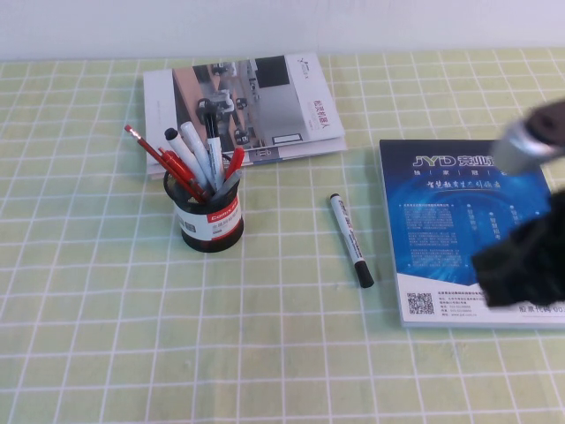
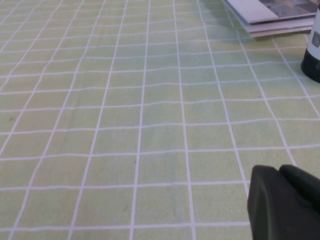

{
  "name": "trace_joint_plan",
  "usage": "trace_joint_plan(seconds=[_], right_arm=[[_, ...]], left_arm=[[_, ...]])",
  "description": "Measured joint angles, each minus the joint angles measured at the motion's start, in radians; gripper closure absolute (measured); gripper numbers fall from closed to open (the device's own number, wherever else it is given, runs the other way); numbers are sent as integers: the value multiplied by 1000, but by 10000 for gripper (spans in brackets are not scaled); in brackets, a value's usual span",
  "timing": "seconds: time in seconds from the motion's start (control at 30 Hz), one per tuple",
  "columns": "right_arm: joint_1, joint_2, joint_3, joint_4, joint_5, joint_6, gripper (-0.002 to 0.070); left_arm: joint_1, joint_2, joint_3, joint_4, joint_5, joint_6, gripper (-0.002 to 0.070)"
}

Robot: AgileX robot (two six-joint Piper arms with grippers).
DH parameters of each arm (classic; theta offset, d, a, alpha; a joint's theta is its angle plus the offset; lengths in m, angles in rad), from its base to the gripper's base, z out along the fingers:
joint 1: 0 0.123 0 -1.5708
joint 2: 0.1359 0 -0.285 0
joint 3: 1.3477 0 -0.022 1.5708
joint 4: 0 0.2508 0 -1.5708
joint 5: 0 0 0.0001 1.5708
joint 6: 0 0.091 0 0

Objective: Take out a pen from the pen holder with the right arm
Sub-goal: 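Take a marker out of the pen holder and lay it on the table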

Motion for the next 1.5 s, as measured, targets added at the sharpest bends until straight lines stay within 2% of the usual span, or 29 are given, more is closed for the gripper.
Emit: trace_joint_plan(seconds=[0.2,0.37,0.7,0.8,0.9,1.2,1.33,1.5], right_arm=[[0,-219,132,-5,64,-4,688],[0,-327,166,-14,102,-119,688],[0,-449,343,-92,-58,-154,688],[-2,-469,428,-150,-153,-101,688],[-55,-516,528,-185,-290,-30,688],[-372,-703,883,-208,-670,-13,689],[-455,-810,974,-208,-720,-12,689],[-494,-943,1002,-208,-709,-12,689]], left_arm=[[0,0,0,0,0,0,680],[0,0,0,0,0,0,680],[0,0,0,0,0,0,680],[0,0,0,0,0,0,680],[0,0,0,0,0,0,680],[0,0,0,0,0,0,680],[0,0,0,0,0,0,680],[0,0,0,0,0,0,680]])
